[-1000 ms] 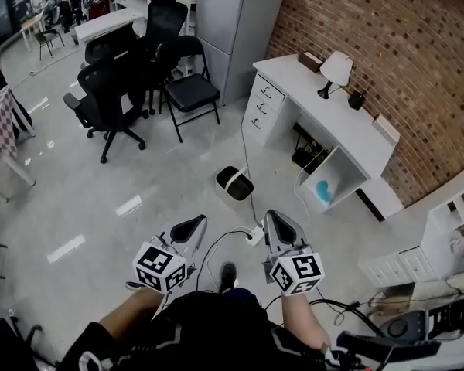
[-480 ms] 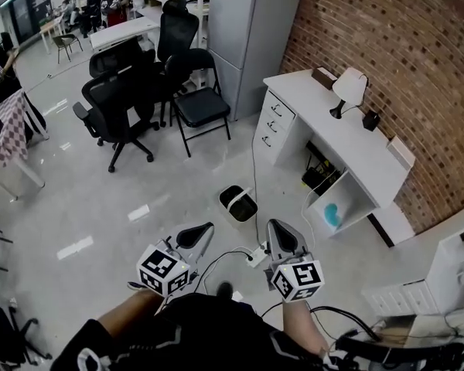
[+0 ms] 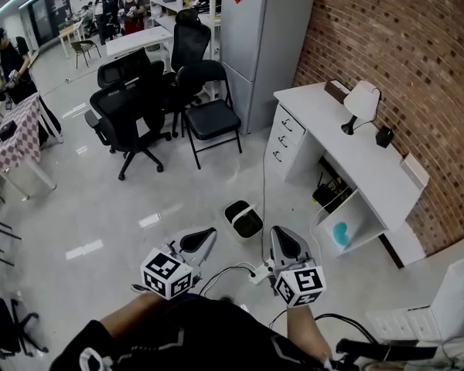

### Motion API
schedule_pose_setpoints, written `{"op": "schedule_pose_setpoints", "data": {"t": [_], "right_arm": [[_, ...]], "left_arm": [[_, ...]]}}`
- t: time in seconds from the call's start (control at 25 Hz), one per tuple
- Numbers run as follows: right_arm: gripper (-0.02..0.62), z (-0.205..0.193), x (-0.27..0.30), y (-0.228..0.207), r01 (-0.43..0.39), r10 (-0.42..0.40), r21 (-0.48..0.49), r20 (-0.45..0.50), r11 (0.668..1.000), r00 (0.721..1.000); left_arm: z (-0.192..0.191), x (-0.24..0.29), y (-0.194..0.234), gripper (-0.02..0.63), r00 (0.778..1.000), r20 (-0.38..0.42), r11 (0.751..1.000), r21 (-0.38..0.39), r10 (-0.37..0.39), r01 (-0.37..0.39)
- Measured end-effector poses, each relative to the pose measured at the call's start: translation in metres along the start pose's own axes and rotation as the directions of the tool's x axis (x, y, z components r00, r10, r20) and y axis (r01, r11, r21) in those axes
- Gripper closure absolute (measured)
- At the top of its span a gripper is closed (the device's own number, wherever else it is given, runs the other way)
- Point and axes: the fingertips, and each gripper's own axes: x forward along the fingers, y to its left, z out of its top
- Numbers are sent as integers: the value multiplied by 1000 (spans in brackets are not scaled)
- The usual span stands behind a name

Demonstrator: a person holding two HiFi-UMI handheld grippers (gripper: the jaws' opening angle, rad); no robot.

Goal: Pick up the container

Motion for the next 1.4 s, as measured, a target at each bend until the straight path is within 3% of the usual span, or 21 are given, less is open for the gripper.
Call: {"op": "schedule_pose_setpoints", "data": {"t": [0.44,0.88,1.4], "right_arm": [[586,-2,35,-24,17,-17,3,-16,1000,1000],[586,1,108,-64,124,-124,-9,-52,992,991],[586,-29,181,-117,236,-235,-5,-125,972,964]], "left_arm": [[1,32,38,597,1000,-3,1000,-9,15,-15],[-3,108,110,595,996,-50,997,-29,-74,73],[-31,193,179,591,971,-166,984,-3,-175,177]]}}
